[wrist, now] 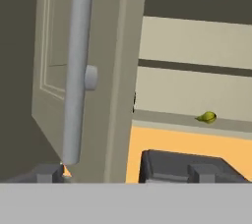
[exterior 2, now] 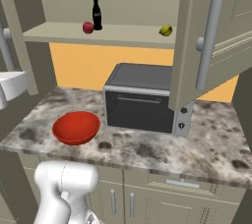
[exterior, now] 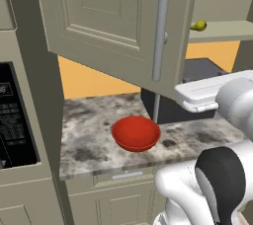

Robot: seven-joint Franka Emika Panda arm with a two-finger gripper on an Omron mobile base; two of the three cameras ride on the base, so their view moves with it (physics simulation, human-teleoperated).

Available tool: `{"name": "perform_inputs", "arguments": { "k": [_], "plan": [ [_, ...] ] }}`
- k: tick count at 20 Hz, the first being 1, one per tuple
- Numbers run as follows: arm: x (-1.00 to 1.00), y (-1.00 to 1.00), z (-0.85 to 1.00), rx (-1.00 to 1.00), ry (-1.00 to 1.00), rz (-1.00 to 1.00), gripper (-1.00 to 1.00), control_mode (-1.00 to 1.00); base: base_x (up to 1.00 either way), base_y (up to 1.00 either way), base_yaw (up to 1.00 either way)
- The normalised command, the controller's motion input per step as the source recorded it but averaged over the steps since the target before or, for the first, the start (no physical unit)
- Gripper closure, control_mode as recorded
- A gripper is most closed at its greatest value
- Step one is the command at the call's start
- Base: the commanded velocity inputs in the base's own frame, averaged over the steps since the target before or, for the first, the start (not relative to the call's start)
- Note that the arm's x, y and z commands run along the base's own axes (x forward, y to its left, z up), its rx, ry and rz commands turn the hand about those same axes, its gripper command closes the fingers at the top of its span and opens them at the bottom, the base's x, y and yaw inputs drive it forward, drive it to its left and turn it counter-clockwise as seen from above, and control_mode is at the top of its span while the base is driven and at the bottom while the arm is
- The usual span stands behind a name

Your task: Open the cabinet. Pick the apple and pear from the cabinet and place them into the bowl. Then close the cabinet.

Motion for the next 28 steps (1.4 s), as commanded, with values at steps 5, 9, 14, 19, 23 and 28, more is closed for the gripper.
{"name": "perform_inputs", "arguments": {
  "k": [5,9,14,19,23,28],
  "plan": [
    [0.0,0.0,-0.09,0.0,0.04,0.31,-1.0,-1.0,0.0,0.0,0.0],
    [0.0,0.0,-0.06,0.0,0.04,0.28,-1.0,-1.0,0.0,0.0,0.0],
    [0.04,0.0,-0.05,0.0,0.01,0.14,-1.0,-1.0,0.0,0.0,0.0],
    [0.09,0.04,-0.09,0.0,0.0,0.06,-1.0,-1.0,0.0,0.0,0.0],
    [0.19,0.04,-0.1,0.0,0.0,0.02,-1.0,-1.0,0.0,0.0,0.0],
    [0.16,0.0,-0.11,0.0,0.0,0.18,-1.0,-1.0,0.0,0.0,0.0]
  ]
}}
